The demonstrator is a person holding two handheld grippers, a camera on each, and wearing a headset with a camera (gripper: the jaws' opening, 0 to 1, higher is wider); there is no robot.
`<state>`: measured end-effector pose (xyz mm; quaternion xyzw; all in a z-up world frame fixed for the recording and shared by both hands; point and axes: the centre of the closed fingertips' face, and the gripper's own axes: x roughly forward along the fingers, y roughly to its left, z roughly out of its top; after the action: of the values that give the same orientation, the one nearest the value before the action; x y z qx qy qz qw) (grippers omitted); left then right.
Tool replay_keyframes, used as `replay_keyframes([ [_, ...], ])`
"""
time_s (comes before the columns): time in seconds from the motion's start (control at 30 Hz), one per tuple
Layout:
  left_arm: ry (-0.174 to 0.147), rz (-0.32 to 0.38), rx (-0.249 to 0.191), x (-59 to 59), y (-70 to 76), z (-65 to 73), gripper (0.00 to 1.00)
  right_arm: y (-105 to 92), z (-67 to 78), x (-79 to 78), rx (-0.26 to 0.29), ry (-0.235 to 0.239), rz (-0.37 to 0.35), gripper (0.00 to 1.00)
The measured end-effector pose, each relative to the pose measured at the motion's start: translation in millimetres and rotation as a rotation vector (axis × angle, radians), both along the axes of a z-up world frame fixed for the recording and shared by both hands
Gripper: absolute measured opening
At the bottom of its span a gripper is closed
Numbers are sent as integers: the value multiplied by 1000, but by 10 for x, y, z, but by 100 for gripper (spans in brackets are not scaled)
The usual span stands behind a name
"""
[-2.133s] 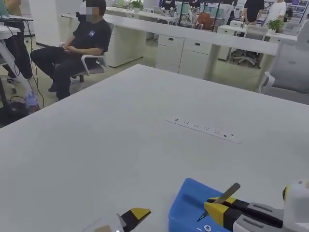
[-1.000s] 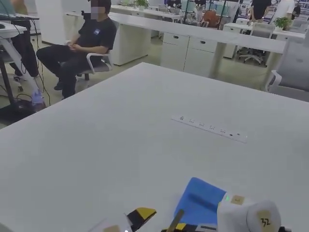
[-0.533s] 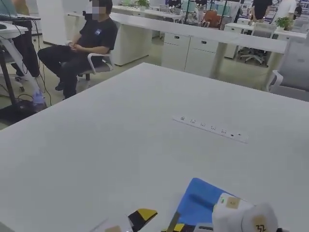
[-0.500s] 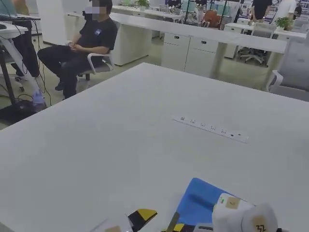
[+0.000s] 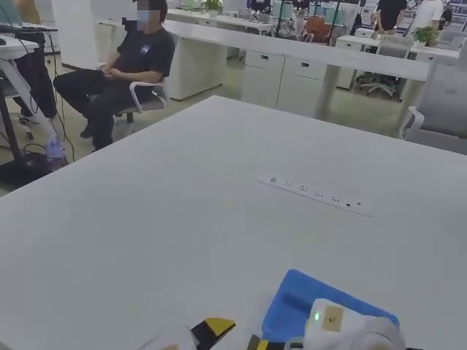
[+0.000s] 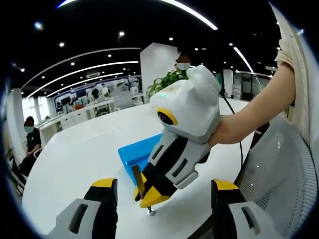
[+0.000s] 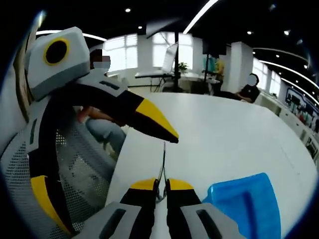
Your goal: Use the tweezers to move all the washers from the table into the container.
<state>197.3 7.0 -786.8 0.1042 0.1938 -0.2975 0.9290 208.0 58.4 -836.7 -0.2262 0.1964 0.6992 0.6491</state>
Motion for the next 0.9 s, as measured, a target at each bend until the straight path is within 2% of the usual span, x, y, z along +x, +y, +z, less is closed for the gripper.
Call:
replay_keyframes([
  [0.1,0,1,1,0,2,1,78,9,-2,-11,-1,-11,19,3],
  [0.17,1,1,-1,-2,1,0,78,11,-1,0,-2,3,9,2],
  [0.27,0,1,3,-1,4,-2,78,4,7,47,25,77,-69,2],
  [0.33,1,0,1,-4,2,0,78,-25,9,78,33,106,-108,2],
  [0.43,1,2,2,-4,7,1,78,-83,14,86,32,113,-119,3],
  [0.63,-2,3,1,-5,9,7,78,-221,158,89,64,137,-145,3],
  [0.9,-1,1,2,-10,7,9,78,-360,455,276,143,156,-212,3],
])
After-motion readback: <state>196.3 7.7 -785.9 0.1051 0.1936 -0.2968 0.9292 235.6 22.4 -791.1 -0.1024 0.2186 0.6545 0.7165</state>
